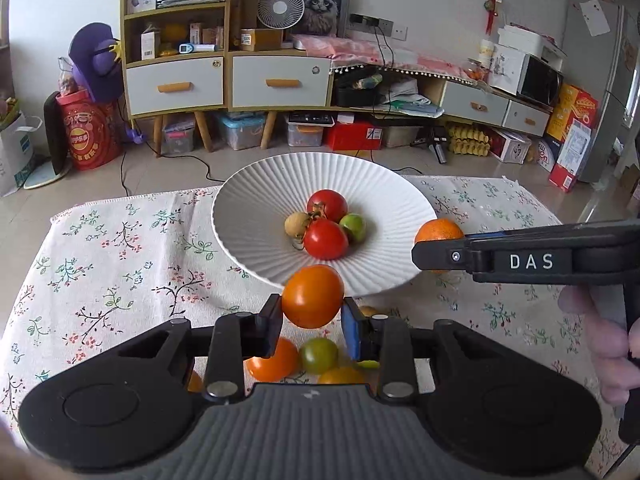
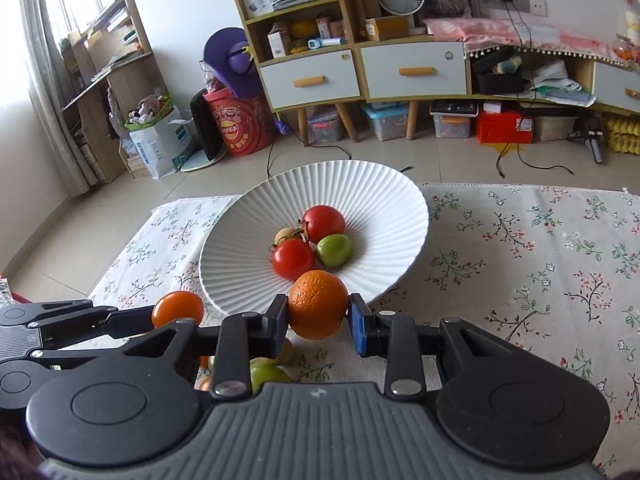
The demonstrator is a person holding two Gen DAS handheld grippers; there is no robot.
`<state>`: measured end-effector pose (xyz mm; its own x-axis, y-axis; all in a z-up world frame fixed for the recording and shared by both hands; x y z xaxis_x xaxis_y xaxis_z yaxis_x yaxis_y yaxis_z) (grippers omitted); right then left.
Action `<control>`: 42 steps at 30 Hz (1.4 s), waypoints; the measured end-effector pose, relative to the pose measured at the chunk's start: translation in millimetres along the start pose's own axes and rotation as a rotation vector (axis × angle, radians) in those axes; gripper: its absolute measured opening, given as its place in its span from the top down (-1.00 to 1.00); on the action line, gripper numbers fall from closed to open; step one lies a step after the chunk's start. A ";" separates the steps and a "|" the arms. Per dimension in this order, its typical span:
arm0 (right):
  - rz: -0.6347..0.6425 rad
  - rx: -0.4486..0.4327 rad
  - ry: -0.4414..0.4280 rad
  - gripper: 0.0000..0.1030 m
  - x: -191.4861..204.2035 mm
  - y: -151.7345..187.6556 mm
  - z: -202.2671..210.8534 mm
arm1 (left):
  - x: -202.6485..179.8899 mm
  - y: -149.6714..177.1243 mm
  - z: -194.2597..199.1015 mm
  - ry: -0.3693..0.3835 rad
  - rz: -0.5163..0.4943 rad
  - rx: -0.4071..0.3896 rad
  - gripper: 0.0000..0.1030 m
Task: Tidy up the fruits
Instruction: 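Lift the orange and tangerine and carry both over the white bowl, then lower both fruits into the white bowl and open both tools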
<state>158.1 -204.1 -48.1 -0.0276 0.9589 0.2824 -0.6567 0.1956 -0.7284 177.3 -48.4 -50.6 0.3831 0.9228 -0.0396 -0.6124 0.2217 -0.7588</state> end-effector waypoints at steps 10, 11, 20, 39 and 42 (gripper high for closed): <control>-0.030 -0.004 0.020 0.44 -12.5 -12.2 -17.4 | -10.9 -11.8 -25.5 -0.038 0.017 0.007 0.47; -0.033 -0.001 0.023 0.44 -13.6 -12.2 -19.0 | -12.0 -12.2 -27.5 -0.035 0.025 0.010 0.47; -0.033 0.013 0.031 0.44 -19.3 -14.4 -31.2 | -21.7 -15.5 -42.5 -0.025 0.010 0.020 0.47; -0.043 0.013 0.008 0.31 -17.1 -15.9 -28.8 | -30.6 -19.6 -45.8 -0.034 -0.002 0.004 0.03; -0.043 0.007 0.011 0.16 -17.5 -16.2 -24.4 | -30.3 -18.7 -41.8 -0.033 -0.003 0.003 -0.18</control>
Point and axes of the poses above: each gripper's, at about its wrist camera, not at the fingertips, and z roughly against the way its jaws point, x to its left, y to its underside, the point moved 5 cm from there along -z, roughly the way its jaws point, and after that the axes turned 4 degrees about -y, right-handed, at the moved point
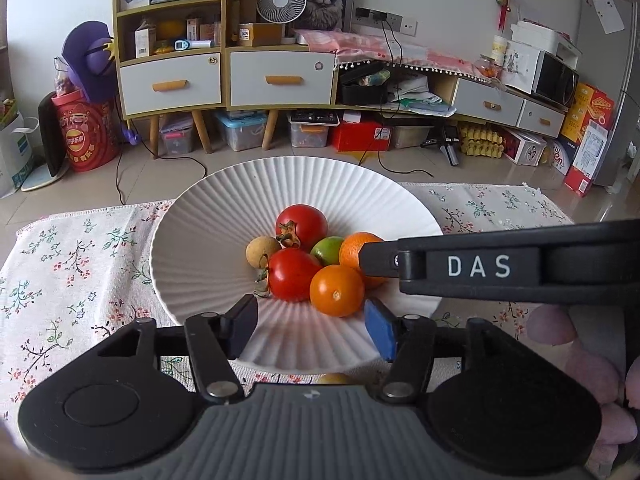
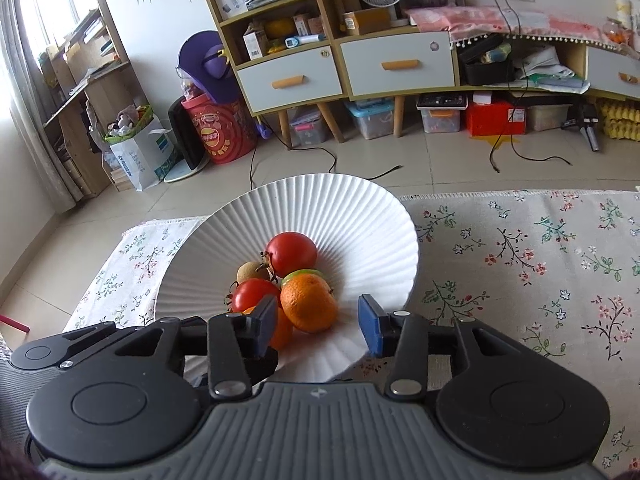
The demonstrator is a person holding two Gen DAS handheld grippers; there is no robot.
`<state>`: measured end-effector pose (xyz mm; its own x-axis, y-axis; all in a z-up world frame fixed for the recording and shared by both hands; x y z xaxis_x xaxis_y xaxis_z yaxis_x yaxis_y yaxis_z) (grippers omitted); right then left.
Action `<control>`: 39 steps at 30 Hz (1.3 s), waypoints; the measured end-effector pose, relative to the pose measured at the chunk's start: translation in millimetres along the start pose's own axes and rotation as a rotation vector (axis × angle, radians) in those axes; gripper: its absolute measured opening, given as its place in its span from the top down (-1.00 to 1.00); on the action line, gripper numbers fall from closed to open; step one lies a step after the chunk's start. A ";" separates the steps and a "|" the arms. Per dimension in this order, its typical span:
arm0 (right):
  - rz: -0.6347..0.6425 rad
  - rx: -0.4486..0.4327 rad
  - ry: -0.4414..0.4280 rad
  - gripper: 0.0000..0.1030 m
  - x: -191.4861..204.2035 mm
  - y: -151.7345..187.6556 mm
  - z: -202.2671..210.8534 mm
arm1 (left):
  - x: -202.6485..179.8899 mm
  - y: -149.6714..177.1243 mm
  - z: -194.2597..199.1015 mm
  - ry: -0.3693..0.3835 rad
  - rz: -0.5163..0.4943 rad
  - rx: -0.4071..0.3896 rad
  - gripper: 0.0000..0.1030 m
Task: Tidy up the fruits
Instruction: 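Lower both fruits into the white bowl and open both tools, then withdraw both tools from the bowl toward the fruit cluster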
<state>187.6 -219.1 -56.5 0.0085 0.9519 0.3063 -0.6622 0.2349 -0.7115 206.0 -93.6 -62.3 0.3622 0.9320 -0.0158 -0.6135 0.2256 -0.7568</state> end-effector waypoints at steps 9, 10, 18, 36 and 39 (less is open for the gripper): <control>0.011 -0.014 -0.011 -0.24 3.4 2.6 16.2 | 4.0 3.6 19.9 0.023 -0.027 -0.008 -0.53; 0.015 -0.014 -0.013 -0.29 4.2 3.4 17.9 | 5.2 4.6 22.3 0.025 -0.032 -0.008 -0.57; 0.044 0.000 -0.035 -0.47 11.3 12.3 30.5 | 16.6 12.3 41.1 0.003 -0.064 -0.015 -0.82; 0.089 0.075 -0.086 -0.72 25.1 44.6 48.9 | 60.0 45.2 67.3 -0.054 -0.044 0.021 -0.91; 0.101 0.092 -0.095 -0.73 27.7 53.5 50.8 | 64.8 51.4 69.8 -0.055 -0.047 0.024 -0.91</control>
Point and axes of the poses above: each gripper's, at about its wrist camera, not at the fingertips, and z roughly against the way its jaws point, x to its left, y to its underside, the point moved 5 cm from there along -z, roughly the way its jaws point, and after that the axes turned 4 degrees about -y, right-handed, at the moved point
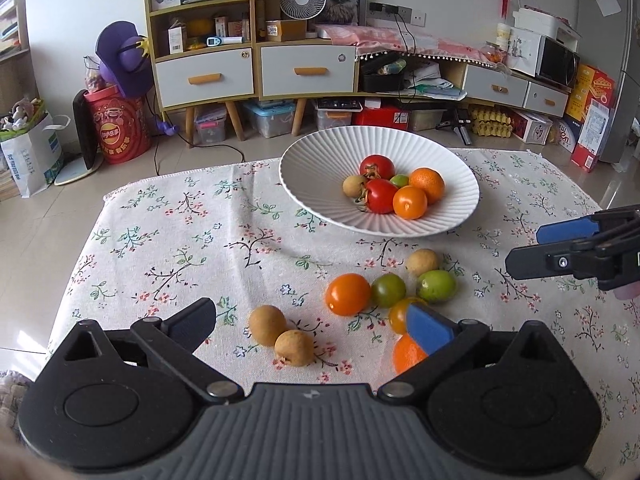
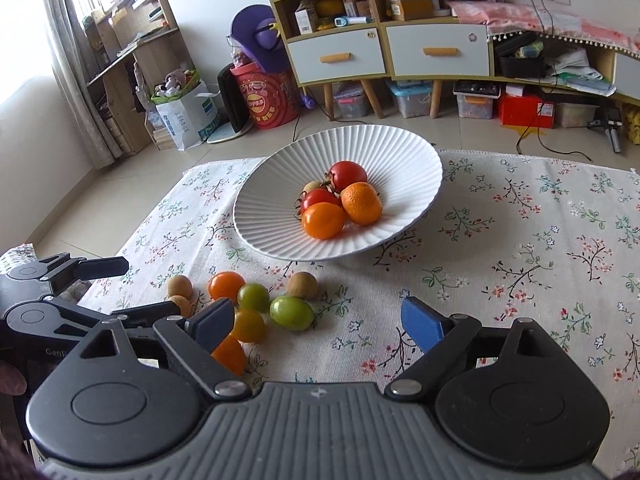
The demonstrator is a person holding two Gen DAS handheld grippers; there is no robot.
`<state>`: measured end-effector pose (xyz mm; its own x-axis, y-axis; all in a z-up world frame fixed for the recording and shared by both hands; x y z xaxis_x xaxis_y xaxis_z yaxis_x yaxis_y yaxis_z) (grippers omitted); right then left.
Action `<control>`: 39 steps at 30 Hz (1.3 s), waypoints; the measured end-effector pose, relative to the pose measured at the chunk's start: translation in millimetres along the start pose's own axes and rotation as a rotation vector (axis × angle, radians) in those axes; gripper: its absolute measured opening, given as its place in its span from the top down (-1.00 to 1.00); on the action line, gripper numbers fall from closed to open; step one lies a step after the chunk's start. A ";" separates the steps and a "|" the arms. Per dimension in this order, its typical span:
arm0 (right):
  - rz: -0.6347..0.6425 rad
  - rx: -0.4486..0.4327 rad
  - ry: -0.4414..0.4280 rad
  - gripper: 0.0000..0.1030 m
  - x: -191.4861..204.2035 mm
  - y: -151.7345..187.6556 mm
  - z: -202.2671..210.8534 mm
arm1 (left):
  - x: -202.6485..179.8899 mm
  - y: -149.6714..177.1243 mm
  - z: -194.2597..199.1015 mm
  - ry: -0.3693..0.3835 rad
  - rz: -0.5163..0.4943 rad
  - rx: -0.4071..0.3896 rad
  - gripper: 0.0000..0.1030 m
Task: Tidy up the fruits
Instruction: 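Withdraw both tools from the bowl toward the fruit cluster, then grasp a small brown fruit with the left tool while the right tool grasps a tangerine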
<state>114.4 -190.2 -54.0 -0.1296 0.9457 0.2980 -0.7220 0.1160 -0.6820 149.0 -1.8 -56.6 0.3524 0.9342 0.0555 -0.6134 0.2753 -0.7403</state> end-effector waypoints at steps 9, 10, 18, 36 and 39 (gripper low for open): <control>0.104 0.061 -0.023 -0.73 23.1 24.6 -7.8 | 17.0 22.1 -4.1 -0.019 0.013 0.020 -0.91; 0.116 0.067 -0.026 -0.73 25.9 26.5 -8.7 | 18.0 23.9 -4.7 -0.021 0.014 0.022 -0.91; 0.157 0.104 -0.055 -0.73 43.7 38.2 -19.2 | 21.2 31.4 -9.8 -0.022 0.007 0.032 -0.90; 0.212 0.115 -0.082 -0.13 69.1 43.0 -33.4 | 16.4 28.1 -24.8 0.039 0.054 0.083 0.02; 0.215 0.114 -0.082 -0.04 70.8 40.8 -35.2 | 19.5 24.3 -26.9 0.039 0.097 0.086 0.14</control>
Point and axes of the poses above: each gripper's, at about its wrist camera, not at the fingertips, and z roughly against the way its jaws point, x to its left, y to its underside, the point moved 5 cm from there along -z, roughly the way its jaws point, and after that the axes turned 4 degrees about -y, right-handed, at the moved point
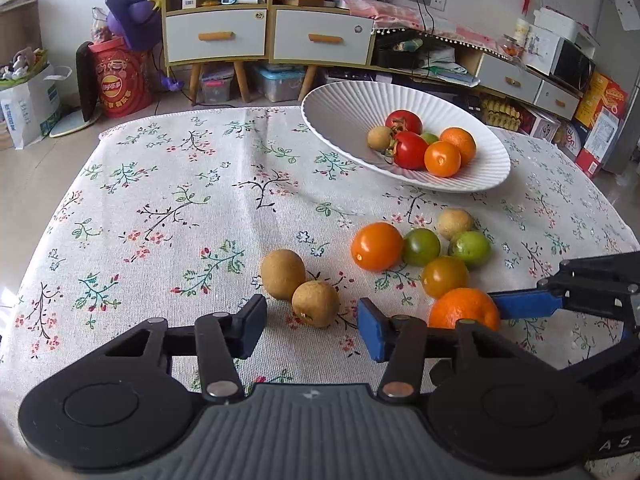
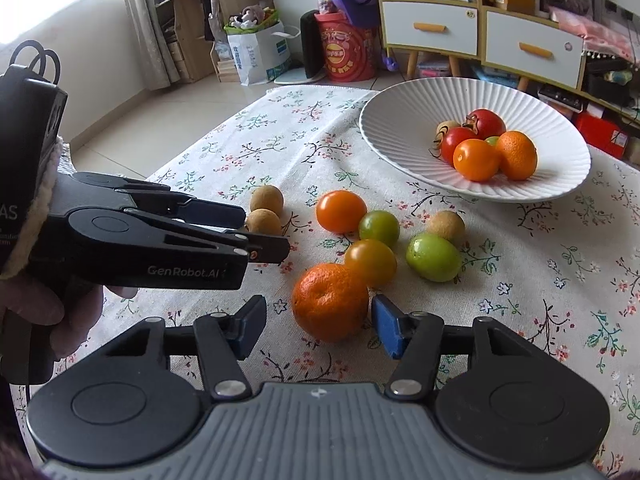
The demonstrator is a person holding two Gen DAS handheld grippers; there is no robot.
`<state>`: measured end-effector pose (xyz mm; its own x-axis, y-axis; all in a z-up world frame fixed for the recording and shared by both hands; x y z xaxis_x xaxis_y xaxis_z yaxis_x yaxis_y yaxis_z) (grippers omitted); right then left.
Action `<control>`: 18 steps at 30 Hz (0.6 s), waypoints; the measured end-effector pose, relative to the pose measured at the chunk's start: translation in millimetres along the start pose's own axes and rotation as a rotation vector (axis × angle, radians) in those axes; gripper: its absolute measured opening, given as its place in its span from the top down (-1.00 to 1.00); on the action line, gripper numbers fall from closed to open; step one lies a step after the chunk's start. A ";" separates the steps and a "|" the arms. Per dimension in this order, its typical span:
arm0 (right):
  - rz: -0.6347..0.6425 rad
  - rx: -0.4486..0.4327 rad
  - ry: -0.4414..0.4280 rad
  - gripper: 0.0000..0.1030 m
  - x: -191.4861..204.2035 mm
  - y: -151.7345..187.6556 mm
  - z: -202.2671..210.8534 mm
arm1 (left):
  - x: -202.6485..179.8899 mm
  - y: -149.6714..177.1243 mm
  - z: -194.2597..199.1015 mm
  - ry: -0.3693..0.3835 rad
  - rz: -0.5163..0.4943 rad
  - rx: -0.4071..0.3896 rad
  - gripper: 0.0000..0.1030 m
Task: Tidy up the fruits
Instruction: 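Grasp a small brown fruit with the left tool while the right tool grasps a tangerine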
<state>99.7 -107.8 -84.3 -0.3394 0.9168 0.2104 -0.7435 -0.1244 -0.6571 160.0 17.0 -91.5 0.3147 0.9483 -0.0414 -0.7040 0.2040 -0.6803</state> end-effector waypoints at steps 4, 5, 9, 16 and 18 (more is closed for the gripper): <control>0.007 0.002 0.009 0.04 0.5 -1.0 -2.5 | -0.1 -3.3 -0.7 0.008 0.030 0.005 0.34; 0.009 0.003 0.013 0.10 -0.1 -1.8 -3.1 | -0.5 -3.4 -0.8 0.011 0.029 0.008 0.46; 0.005 0.005 0.017 0.25 -2.3 -1.9 -3.3 | -2.3 -3.7 -0.5 0.007 0.016 0.011 0.60; 0.010 0.006 0.008 0.26 -1.7 -1.3 -0.4 | -1.4 -4.6 1.8 0.013 0.013 0.008 0.61; 0.009 0.003 0.007 0.26 -2.4 -1.7 1.1 | -2.7 -5.7 2.9 0.017 0.011 0.005 0.61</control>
<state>101.2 -110.3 -82.8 -0.3417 0.9184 0.1994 -0.7424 -0.1337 -0.6565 161.3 13.9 -85.4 0.3174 0.9463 -0.0610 -0.7104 0.1947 -0.6764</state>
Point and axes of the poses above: each gripper's, at about its wrist camera, not at the fingertips, and z roughly against the way its jaws point, x to its left, y to its underside, the point moved 5 cm from there along -z, roughly the way its jaws point, and after that the axes turned 4 degrees about -y, right-handed, at the moved point
